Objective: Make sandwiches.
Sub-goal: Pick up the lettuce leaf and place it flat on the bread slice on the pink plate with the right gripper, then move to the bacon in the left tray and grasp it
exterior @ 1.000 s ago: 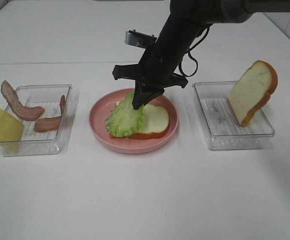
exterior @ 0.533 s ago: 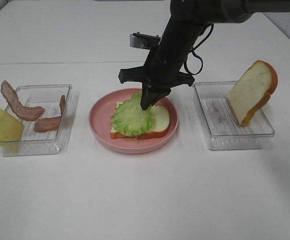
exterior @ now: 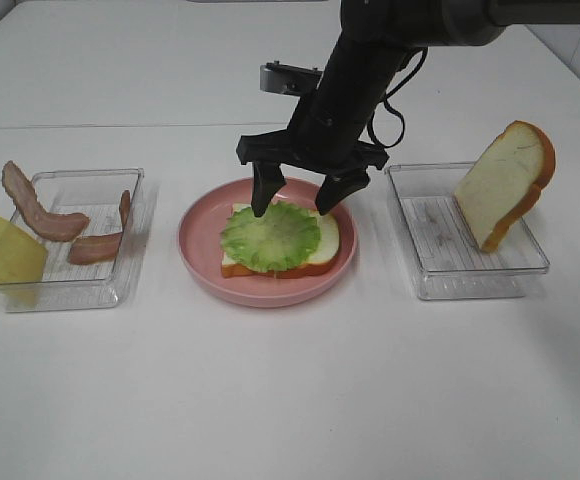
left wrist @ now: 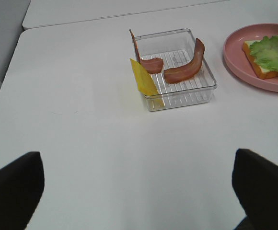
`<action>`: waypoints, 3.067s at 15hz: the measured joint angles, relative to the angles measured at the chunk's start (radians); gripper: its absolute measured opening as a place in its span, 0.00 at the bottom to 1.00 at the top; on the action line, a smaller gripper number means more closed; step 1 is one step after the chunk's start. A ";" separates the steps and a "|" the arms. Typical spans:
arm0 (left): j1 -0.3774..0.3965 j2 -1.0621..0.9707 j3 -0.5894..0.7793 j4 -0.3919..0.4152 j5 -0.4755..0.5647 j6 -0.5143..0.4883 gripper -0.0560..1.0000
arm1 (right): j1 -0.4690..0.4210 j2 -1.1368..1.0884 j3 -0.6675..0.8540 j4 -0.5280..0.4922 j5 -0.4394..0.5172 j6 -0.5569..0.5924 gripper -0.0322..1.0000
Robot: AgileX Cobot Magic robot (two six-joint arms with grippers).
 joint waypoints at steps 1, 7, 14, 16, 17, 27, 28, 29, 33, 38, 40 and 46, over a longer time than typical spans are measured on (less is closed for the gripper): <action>0.000 0.000 0.000 0.000 0.000 0.000 0.99 | 0.000 -0.004 0.000 -0.003 0.005 0.000 0.89; 0.000 0.000 0.000 0.000 0.000 0.000 0.99 | -0.003 -0.174 -0.006 -0.110 0.095 0.033 0.94; 0.000 0.000 0.000 0.000 0.000 0.000 0.99 | -0.400 -0.401 -0.037 -0.174 0.270 0.012 0.94; 0.000 0.000 0.000 0.000 0.000 0.000 0.99 | -0.465 -0.425 -0.033 -0.175 0.272 -0.027 0.94; 0.000 0.000 0.000 0.000 0.000 0.000 0.99 | -0.478 -0.453 -0.009 -0.182 0.271 -0.041 0.94; 0.000 0.000 0.000 0.000 0.000 0.000 0.99 | -0.478 -1.496 0.850 -0.229 0.237 -0.002 0.94; 0.000 0.000 0.000 0.000 0.000 0.000 0.99 | -0.478 -1.602 0.920 -0.229 0.238 0.001 0.94; 0.000 0.000 0.000 0.000 0.000 0.000 0.99 | -0.478 -1.688 0.977 -0.229 0.239 0.001 0.94; 0.000 0.000 0.000 0.000 0.000 0.000 0.99 | -0.478 -1.965 1.125 -0.229 0.253 0.000 0.94; 0.000 0.000 0.000 0.000 0.000 0.000 0.99 | -0.478 -2.221 1.268 -0.229 0.207 -0.049 0.94; 0.000 0.000 0.000 0.000 0.000 0.000 0.99 | -0.478 -2.262 1.298 -0.227 0.203 -0.061 0.94; 0.000 0.000 0.000 0.000 0.000 0.000 0.99 | -0.478 -2.264 1.336 -0.218 0.179 -0.085 0.94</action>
